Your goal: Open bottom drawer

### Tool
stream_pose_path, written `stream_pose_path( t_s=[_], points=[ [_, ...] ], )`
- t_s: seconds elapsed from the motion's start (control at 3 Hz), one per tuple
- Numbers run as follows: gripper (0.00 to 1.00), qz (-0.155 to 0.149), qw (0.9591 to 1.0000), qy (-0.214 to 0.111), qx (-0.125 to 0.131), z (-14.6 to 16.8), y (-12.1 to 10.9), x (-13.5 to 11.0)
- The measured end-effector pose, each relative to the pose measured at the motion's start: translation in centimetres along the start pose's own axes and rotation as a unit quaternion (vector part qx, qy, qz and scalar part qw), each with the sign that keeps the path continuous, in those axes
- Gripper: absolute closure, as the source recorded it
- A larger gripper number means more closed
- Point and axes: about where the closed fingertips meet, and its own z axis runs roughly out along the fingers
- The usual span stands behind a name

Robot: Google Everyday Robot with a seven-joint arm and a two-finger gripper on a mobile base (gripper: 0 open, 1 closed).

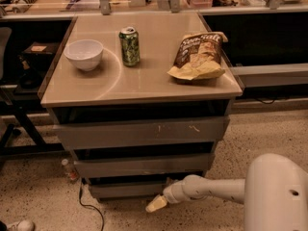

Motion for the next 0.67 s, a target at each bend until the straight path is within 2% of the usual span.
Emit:
stream_pose_path(
  t_s=[0.67],
  points=[
    [0.0, -0.017, 0.9998, 0.002, 0.013, 2.4, -4.3, -1.1]
  ],
)
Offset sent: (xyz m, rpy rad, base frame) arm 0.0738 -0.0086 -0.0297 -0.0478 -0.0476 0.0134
